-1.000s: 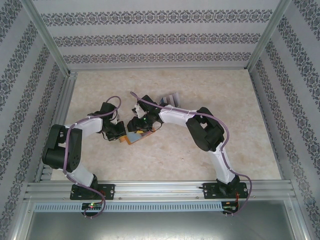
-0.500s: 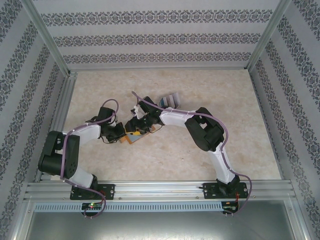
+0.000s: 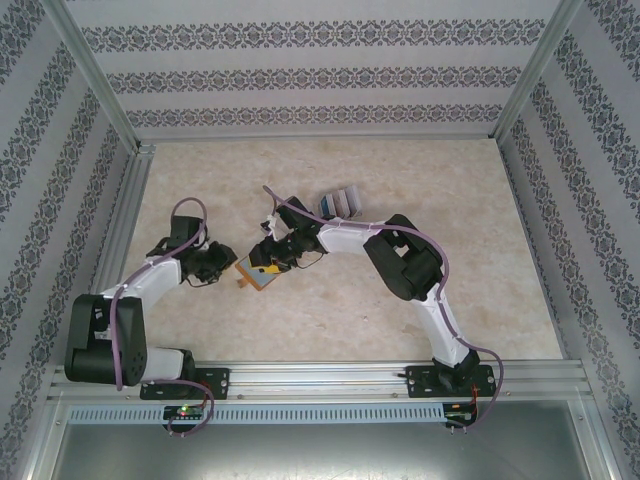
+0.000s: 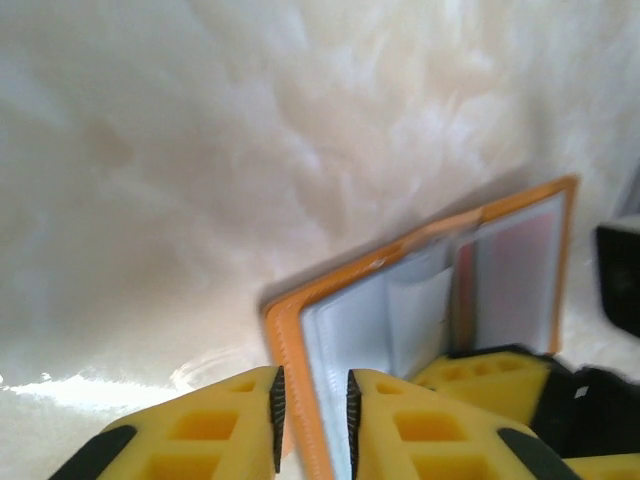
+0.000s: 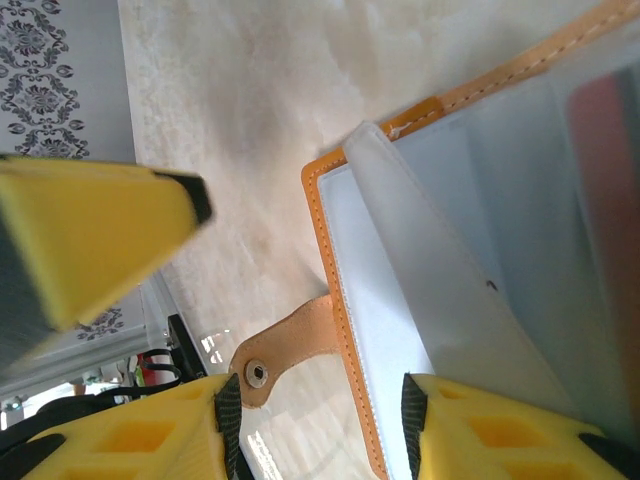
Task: Put the credit cards into the card holder
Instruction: Flip over the card slot in the card holder.
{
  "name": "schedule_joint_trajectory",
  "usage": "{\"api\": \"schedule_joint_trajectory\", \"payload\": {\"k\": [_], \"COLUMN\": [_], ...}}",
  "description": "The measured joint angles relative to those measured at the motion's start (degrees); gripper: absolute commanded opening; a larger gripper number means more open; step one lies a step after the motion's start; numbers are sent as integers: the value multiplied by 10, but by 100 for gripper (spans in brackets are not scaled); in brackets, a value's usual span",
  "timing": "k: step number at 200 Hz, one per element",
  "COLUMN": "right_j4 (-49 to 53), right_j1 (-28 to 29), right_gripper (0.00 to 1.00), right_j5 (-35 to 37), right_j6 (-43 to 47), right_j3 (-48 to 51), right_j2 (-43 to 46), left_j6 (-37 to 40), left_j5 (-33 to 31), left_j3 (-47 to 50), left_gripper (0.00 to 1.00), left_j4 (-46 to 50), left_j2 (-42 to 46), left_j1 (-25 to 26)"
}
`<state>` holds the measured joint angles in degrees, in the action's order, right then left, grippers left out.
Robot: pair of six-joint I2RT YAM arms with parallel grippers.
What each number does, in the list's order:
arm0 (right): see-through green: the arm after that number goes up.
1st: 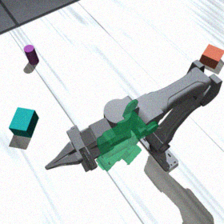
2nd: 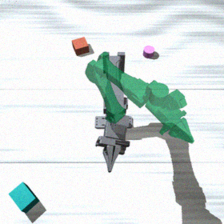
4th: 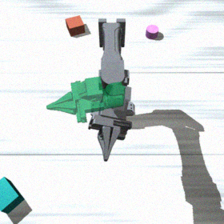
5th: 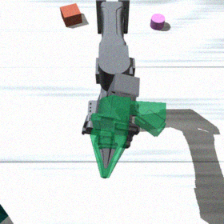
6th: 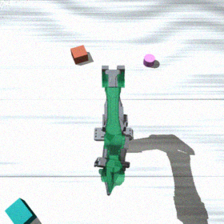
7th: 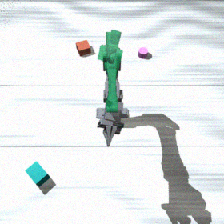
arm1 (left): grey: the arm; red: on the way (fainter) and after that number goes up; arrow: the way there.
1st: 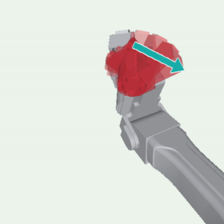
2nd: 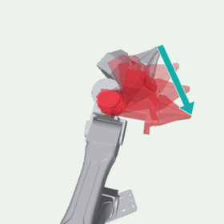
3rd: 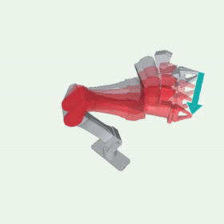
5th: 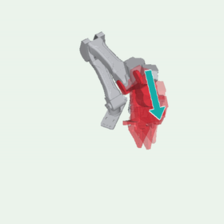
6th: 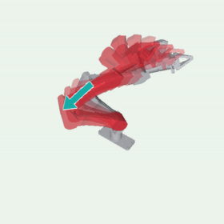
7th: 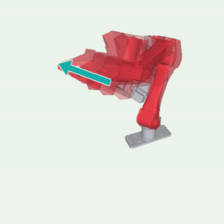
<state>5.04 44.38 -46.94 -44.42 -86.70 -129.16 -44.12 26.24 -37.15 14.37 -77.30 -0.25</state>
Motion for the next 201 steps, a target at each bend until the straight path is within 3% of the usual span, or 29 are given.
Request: {"api": "schedule_joint_trajectory", "payload": {"k": [46, 91, 139, 201], "right_j4": [-6, -8, -11, -10], "right_j1": [0, 0, 2, 4], "right_gripper": [48, 48, 48, 49], "right_j5": [1, 2, 12, 21], "right_j6": [4, 9, 11, 11], "right_j3": [5, 6, 11, 16], "right_j2": [0, 1, 6, 10], "left_j6": [-14, -17, -18, -2], "left_j5": [64, 127, 157, 164], "left_j3": [-98, -144, -211, -218], "left_gripper": [31, 25, 22, 16], "left_j4": [2, -6, -7, 4], "left_j2": [-80, -161, -216, -286], "left_j1": [-17, -16, 16, 32]}}
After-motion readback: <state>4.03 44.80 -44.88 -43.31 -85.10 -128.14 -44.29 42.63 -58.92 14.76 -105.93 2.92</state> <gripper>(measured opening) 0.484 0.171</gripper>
